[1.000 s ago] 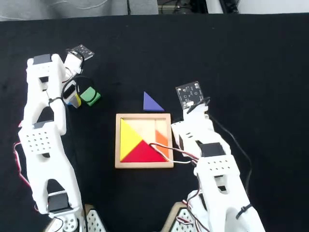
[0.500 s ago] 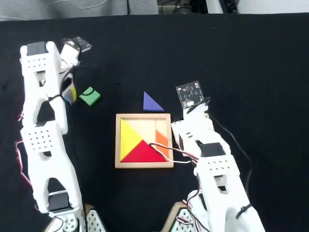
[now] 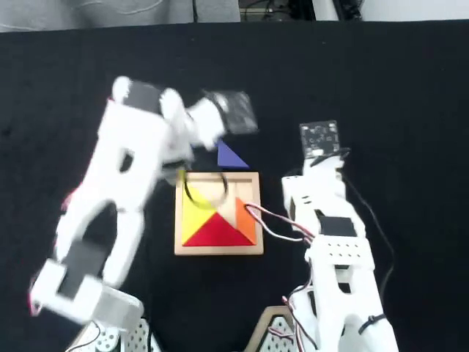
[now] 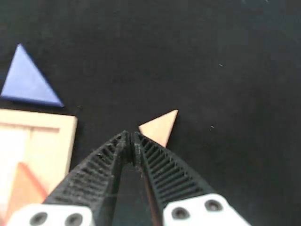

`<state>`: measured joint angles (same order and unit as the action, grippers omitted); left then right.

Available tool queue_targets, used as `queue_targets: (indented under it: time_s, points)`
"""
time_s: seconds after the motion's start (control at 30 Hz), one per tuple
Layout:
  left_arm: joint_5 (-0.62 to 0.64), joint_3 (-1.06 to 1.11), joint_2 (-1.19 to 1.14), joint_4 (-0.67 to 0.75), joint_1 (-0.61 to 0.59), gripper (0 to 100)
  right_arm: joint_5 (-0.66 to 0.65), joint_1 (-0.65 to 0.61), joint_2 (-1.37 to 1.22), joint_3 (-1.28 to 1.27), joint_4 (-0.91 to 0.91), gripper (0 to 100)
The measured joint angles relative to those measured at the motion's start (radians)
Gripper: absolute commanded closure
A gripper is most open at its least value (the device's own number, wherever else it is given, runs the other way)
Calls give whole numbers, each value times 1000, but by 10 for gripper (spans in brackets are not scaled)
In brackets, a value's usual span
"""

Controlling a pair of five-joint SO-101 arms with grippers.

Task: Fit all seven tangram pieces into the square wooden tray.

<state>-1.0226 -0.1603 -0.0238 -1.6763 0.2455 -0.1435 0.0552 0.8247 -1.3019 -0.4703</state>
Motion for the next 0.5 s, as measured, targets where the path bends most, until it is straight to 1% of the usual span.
queue_targets:
  time_s: [0.07,0.13,0.27,0.37,0.5]
  points:
    - [-2,163,138,104,72,834,15,21,0,0,0,984]
    - [-6,324,229,218,121,834,32,41,0,0,0,984]
    - [-20,578,270,436,187,834,74,107,2,0,5,984]
    - [-63,667,270,555,204,834,103,146,2,0,28,984]
    - [-103,678,272,628,204,834,114,163,2,0,35,984]
